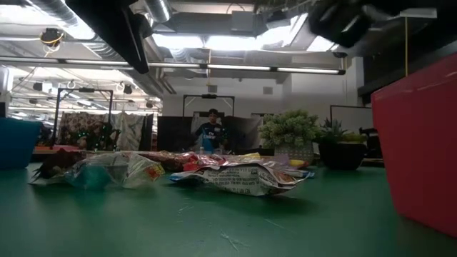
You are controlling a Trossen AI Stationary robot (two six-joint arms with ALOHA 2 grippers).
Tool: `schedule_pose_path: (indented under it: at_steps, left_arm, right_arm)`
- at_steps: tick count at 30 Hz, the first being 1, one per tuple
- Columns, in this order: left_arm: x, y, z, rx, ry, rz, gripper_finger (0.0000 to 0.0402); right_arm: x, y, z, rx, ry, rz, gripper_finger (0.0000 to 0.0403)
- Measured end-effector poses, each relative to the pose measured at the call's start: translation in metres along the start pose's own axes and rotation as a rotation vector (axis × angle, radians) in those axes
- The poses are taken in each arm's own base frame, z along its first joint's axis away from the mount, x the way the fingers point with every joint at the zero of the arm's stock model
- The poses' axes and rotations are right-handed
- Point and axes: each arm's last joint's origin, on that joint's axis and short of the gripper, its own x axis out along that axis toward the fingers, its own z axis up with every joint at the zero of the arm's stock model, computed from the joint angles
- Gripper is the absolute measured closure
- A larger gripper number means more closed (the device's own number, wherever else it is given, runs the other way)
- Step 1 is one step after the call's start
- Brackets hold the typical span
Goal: Sort candy
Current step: Put the blue chocolate into the red bin, then put the white chocolate into the blue bin
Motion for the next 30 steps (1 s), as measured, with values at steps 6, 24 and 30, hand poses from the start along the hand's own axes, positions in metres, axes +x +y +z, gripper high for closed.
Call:
schedule_pose_path:
  at_steps: [6,24,30]
  left_arm:
    - [0.000,0.000,0.000,-0.001,-0.001,0.000,0.0260]
    - [0.000,-0.003,0.010,-0.036,-0.107,-0.011,0.0260]
    - [-0.002,-0.006,0.018,-0.068,-0.185,-0.046,0.0260]
  right_arm:
    - [0.017,0.026,-0.004,0.070,0.028,-0.100,0.0290]
    - [0.027,0.038,-0.013,0.215,0.069,-0.198,0.0171]
    - [0.027,0.037,-0.013,0.212,0.061,-0.221,0.0168]
